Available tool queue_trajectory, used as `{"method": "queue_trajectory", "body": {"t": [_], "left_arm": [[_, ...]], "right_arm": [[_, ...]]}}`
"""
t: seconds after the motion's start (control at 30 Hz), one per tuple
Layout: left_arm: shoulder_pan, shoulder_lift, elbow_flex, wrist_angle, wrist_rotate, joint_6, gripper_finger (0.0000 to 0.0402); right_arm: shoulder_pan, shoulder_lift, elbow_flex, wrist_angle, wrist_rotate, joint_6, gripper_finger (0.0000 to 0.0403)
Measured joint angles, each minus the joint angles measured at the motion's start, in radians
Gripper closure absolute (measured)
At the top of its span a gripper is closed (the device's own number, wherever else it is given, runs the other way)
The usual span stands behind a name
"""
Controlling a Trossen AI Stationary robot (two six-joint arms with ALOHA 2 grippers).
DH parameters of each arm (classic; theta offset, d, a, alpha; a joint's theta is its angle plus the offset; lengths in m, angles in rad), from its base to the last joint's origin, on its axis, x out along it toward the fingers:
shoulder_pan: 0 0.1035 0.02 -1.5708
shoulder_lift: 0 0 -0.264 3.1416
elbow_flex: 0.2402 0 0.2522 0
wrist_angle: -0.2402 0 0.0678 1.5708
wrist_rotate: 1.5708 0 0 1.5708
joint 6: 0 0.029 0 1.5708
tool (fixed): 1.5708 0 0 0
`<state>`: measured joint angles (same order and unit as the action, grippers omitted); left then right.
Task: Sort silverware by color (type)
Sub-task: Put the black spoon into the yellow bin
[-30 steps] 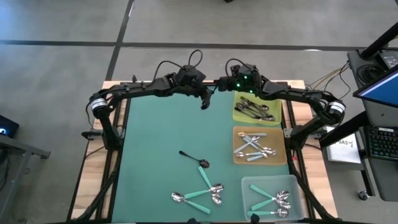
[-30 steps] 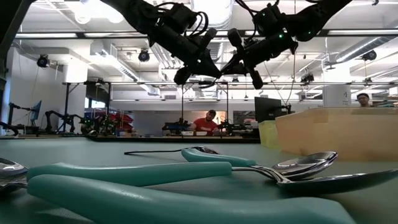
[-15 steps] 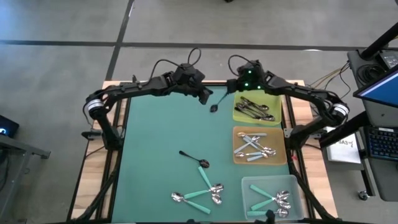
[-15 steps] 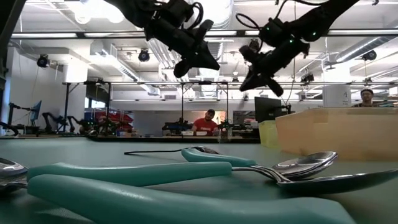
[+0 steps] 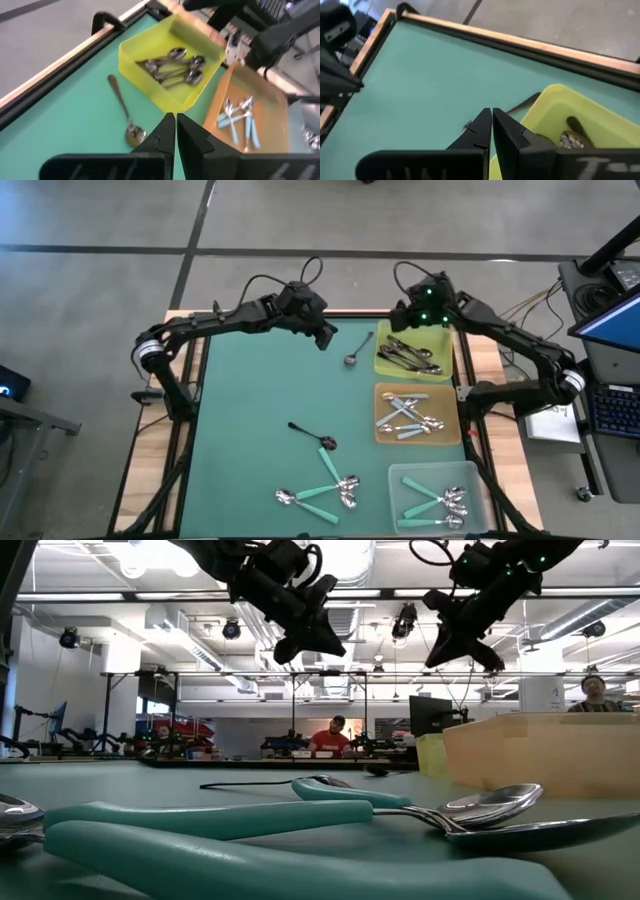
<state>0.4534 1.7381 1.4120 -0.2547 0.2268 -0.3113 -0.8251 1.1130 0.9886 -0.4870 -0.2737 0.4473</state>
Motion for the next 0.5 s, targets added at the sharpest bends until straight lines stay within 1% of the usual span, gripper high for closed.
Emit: {"method": "queue_trajectory", "body": {"t": [0.17,0.3,0.37,0.5], "left_arm": [[0.0,-0.02,-0.001,-0.109,0.0,0.092,0.0401],[0.0,-0.042,-0.002,-0.22,-0.019,0.159,0.0401],[0.0,-0.057,-0.016,-0.256,-0.04,0.173,0.0401],[0.0,-0.106,-0.081,-0.261,-0.07,0.168,0.0401]], "right_arm": [[0.037,0.022,0.0,0.006,-0.01,-0.016,0.0387],[0.053,0.069,0.0,0.013,-0.069,-0.055,0.0361],[0.062,0.093,0.0,0.041,-0.076,-0.083,0.0346],[0.084,0.144,0.005,0.107,-0.079,-0.237,0.0321]]}}
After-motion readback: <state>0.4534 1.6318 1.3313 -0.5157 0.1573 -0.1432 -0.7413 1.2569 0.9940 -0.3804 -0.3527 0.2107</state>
